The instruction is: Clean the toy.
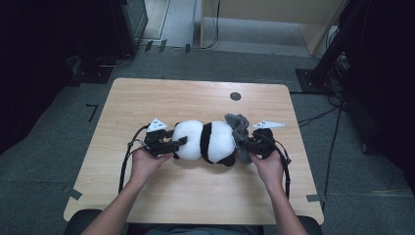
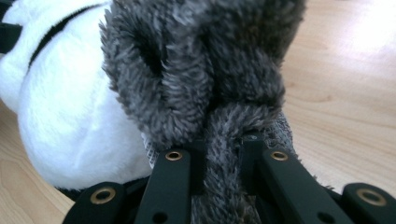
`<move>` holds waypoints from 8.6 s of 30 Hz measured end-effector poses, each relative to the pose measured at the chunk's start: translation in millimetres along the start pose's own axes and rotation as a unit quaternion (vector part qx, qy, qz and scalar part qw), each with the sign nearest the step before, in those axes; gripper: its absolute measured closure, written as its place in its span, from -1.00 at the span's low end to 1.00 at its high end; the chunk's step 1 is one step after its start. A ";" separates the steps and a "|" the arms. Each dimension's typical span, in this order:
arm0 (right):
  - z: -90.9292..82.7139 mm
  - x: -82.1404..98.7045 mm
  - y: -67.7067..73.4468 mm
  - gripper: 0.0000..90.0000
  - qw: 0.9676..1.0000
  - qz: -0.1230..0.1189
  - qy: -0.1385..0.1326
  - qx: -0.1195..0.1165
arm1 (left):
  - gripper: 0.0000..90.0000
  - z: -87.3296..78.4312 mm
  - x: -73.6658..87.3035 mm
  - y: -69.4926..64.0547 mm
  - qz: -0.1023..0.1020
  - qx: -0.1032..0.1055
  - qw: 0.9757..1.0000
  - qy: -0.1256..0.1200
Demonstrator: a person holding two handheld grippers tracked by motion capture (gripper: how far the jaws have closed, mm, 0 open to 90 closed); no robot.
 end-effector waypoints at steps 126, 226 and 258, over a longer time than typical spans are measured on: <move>-28.6 -30.9 -4.8 0.80 0.999 0.028 -0.027 -0.010 | 0.00 -2.2 0.4 2.1 -0.016 0.017 1.000 0.014; -16.1 0.0 122.9 0.79 0.978 -0.176 0.047 -0.099 | 0.08 2.5 3.6 0.6 0.001 0.004 1.000 0.026; 97.3 7.6 175.3 0.80 0.965 -0.210 0.071 -0.137 | 0.11 3.4 6.2 2.1 -0.005 0.004 0.999 0.037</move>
Point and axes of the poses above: each handheld gripper's, and its own axes: z roughly forward along the jaws, x roughly out of its underside, y roughly to its left, the point moved 9 cm from there along z, roughly forward along the jaws, and after that the axes turned 1 degree about -x, right-handed, at the moved point
